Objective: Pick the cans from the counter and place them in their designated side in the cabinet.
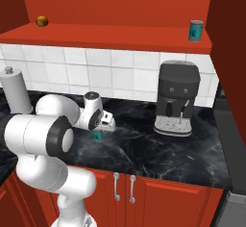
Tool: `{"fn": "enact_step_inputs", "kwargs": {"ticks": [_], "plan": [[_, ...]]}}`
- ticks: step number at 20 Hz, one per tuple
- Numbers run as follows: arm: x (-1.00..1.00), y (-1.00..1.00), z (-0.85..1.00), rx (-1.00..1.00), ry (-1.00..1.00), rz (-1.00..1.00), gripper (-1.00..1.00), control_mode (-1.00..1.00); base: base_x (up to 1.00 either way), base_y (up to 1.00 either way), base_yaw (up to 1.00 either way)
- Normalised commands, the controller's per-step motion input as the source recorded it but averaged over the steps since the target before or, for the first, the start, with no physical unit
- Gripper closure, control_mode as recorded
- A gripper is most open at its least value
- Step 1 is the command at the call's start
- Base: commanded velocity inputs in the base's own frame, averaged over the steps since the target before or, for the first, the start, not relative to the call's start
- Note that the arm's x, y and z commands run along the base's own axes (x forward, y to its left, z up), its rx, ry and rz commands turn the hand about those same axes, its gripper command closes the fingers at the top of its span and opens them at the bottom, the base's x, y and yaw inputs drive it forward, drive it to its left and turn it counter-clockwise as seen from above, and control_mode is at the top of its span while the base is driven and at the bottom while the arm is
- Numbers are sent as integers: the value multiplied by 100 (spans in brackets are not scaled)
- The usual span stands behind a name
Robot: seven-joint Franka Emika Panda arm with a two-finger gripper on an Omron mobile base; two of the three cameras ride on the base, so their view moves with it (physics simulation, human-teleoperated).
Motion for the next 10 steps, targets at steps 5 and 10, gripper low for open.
{"fn": "enact_step_inputs", "kwargs": {"ticks": [5, 10], "plan": [[0, 0, -3, 0, -1, 0, 100, -100, 0, 0, 0], [0, 0, 16, -1, -7, 1, 100, -100, 0, 0, 0]]}}
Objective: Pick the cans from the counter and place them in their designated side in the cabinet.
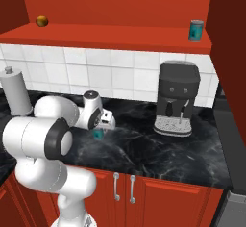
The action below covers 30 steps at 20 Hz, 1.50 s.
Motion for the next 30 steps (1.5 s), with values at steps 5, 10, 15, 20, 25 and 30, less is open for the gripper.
{"fn": "enact_step_inputs", "kwargs": {"ticks": [5, 10, 15, 20, 25, 30], "plan": [[-3, -5, 25, -2, -5, 1, 100, -100, 0, 0, 0], [-3, -5, 30, -3, -3, 3, 100, -100, 0, 0, 0], [-1, -5, 30, -4, -3, 4, 100, -100, 0, 0, 0], [0, -8, 26, -4, -3, 4, 100, -100, 0, 0, 0], [-2, -18, 25, -2, -5, 4, 100, -100, 0, 0, 0], [0, -15, 25, -3, -7, 4, 100, -100, 0, 0, 0]]}}
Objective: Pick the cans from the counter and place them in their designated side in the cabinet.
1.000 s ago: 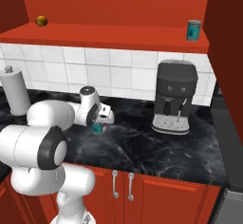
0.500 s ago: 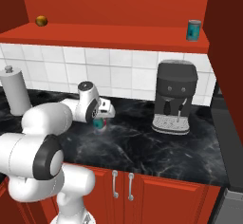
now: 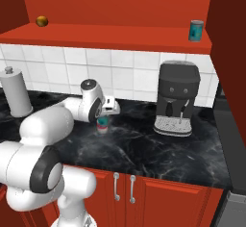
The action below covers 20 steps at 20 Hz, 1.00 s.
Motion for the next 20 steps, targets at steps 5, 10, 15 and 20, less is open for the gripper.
{"fn": "enact_step_inputs", "kwargs": {"ticks": [5, 10, 15, 20], "plan": [[0, -6, 30, -3, -8, 5, 100, -100, 0, 0, 0], [-5, -4, 40, -4, -4, 4, 100, -100, 0, 0, 0], [-8, -8, 43, -4, -3, 0, 100, -100, 0, 0, 0], [-7, -6, 35, -1, -3, 0, 100, -100, 0, 0, 0]]}}
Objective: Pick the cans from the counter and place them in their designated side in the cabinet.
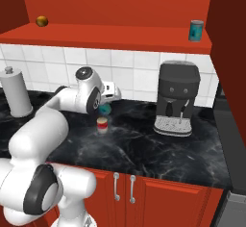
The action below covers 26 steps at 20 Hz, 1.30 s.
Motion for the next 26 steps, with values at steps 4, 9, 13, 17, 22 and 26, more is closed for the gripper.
{"fn": "enact_step_inputs", "kwargs": {"ticks": [4, 9, 13, 17, 22, 26], "plan": [[-5, -5, 34, -4, -6, -1, 100, -100, 0, 0, 0], [0, -4, 34, -5, -6, -8, 100, -100, 0, 0, 0], [-1, -18, 33, 0, -2, -11, 100, -100, 0, 0, 0], [-1, -16, 32, 0, -4, -6, 100, -100, 0, 0, 0], [-1, -21, 19, 5, -8, -2, 100, -100, 0, 0, 0], [-6, -20, 26, 10, -11, -4, 100, -100, 0, 0, 0]]}}
